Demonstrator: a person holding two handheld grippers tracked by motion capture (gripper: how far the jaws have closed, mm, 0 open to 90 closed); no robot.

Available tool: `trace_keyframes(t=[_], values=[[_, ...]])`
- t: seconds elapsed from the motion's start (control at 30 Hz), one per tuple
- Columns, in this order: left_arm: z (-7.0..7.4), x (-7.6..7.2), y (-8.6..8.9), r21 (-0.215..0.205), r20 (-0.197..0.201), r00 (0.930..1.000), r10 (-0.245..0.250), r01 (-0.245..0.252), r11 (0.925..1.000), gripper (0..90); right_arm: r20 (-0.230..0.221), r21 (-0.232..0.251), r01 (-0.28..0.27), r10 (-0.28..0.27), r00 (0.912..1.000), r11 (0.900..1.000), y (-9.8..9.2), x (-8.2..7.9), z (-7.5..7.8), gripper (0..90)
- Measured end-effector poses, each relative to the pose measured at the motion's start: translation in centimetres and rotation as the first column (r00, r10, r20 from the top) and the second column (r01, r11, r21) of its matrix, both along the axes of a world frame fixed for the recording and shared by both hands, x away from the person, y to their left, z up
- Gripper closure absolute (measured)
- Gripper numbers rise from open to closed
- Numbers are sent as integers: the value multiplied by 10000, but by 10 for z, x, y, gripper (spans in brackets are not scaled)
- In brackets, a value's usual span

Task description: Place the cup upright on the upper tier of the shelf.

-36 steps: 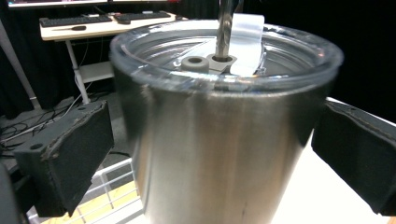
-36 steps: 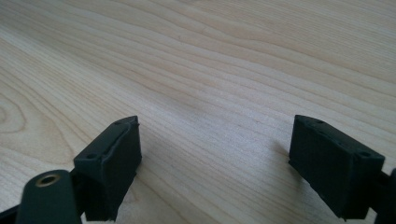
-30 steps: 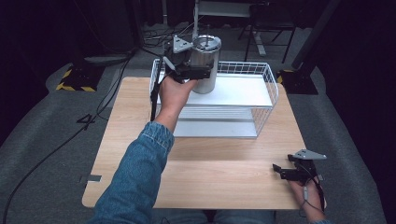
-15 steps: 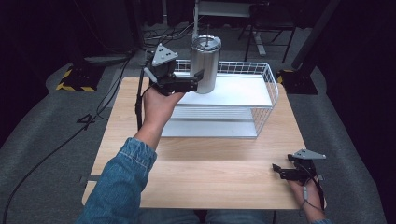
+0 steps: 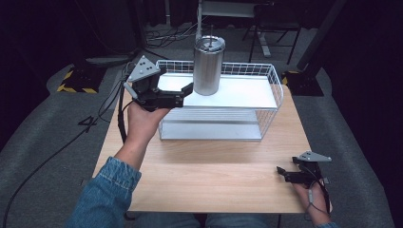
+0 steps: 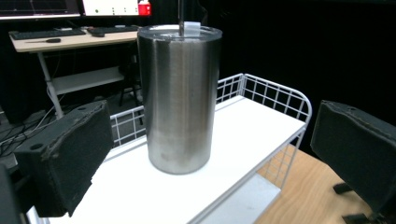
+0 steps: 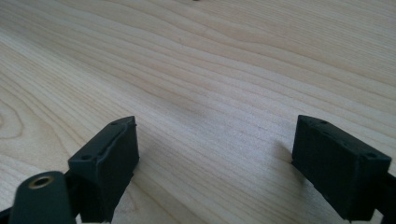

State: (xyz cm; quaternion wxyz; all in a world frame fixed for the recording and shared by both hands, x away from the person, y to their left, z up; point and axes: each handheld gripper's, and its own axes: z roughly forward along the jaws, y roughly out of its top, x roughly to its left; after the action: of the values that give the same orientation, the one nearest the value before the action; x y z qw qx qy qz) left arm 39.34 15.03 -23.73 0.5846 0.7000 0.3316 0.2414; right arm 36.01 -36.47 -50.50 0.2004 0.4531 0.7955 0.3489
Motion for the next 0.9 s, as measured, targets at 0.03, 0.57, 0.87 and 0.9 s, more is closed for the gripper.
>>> trace_keyframes(t=[0.03,0.57,0.87,0.9], values=[[-1,-3,2,25,13,10000,-58,58,10000,0,-2,8,-1,1,10000,10000,0,0,0,150],[-26,-44,34,290,3,9942,-1074,1073,9938,0,-4,9,3,-3,10000,10000,0,0,0,150],[-54,-60,47,549,-440,9916,-1215,1238,9908,0,-1,6,8,-8,10000,10000,0,0,0,150],[-57,-62,49,609,-432,9916,-1222,1247,9903,0,-1,6,6,-6,10000,10000,0,0,0,150]])
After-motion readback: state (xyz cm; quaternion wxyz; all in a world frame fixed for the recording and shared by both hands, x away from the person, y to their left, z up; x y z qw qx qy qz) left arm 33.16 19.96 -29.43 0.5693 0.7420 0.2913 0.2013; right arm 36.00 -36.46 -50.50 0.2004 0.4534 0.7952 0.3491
